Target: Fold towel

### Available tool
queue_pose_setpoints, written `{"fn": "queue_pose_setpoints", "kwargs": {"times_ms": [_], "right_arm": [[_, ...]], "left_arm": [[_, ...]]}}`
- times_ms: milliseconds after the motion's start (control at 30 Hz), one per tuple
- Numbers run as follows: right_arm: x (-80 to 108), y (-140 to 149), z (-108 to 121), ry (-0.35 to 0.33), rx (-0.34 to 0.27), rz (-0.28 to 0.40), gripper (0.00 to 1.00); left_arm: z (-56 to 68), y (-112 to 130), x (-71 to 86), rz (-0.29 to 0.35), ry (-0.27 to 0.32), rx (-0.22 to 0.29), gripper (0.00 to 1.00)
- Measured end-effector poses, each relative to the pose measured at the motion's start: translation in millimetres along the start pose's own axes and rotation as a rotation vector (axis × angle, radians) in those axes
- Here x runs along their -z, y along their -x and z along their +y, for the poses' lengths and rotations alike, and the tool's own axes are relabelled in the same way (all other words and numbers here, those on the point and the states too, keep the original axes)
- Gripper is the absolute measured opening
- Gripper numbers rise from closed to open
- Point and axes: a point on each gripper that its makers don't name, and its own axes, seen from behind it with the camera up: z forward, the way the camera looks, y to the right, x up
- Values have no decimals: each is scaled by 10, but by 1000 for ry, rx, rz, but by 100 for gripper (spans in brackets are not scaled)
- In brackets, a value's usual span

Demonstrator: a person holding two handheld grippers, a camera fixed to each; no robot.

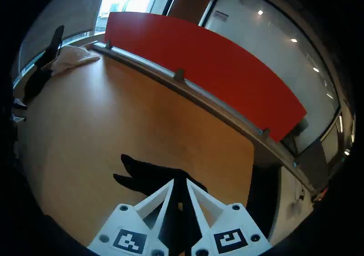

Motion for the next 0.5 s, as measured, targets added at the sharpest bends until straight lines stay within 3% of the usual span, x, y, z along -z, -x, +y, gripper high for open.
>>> {"fn": "queue_pose_setpoints", "kwargs": {"times_ms": [500], "right_arm": [[266, 540, 154, 19, -35, -62, 4]], "left_arm": [[82, -40, -26, -3, 21, -14, 97]]}}
